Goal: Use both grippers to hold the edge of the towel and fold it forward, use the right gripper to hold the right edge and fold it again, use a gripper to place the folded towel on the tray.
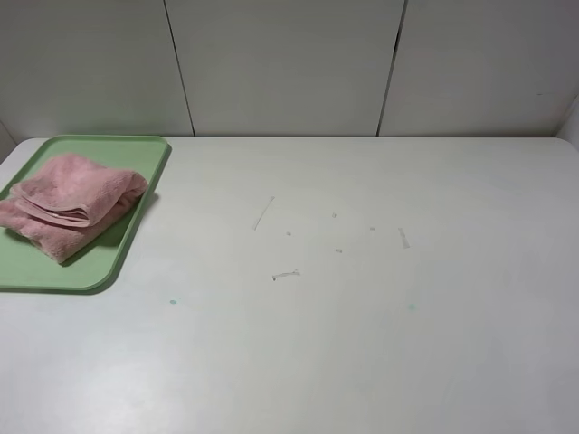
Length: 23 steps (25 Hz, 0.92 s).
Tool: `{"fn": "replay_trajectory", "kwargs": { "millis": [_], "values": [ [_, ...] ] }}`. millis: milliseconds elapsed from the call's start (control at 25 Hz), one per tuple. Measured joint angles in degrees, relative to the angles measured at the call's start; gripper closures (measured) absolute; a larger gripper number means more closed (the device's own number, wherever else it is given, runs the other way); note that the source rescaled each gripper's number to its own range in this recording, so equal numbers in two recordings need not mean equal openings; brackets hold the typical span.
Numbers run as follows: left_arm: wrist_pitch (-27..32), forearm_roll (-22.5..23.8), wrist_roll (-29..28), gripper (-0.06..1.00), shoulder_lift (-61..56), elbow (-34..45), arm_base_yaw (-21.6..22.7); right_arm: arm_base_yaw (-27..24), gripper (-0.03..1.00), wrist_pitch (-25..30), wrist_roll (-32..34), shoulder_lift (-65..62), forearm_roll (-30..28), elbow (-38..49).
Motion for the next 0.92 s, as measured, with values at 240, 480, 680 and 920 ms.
{"fn": "replay_trajectory", "kwargs": {
  "millis": [240,480,680,920],
  "values": [
    [0.00,0.00,0.31,-0.05,-0.09,0.00,0.00,0.00,-0.03,0.00,0.00,0.00,0.00,0.00],
    [0.00,0.00,0.36,-0.05,-0.09,0.00,0.00,0.00,-0.03,0.00,0.00,0.00,0.00,0.00],
    [0.00,0.00,0.36,-0.05,-0.09,0.00,0.00,0.00,-0.03,0.00,0.00,0.00,0.00,0.00],
    [0.00,0.00,0.36,-0.05,-0.09,0.00,0.00,0.00,-0.03,0.00,0.00,0.00,0.00,0.00]
  ]
}}
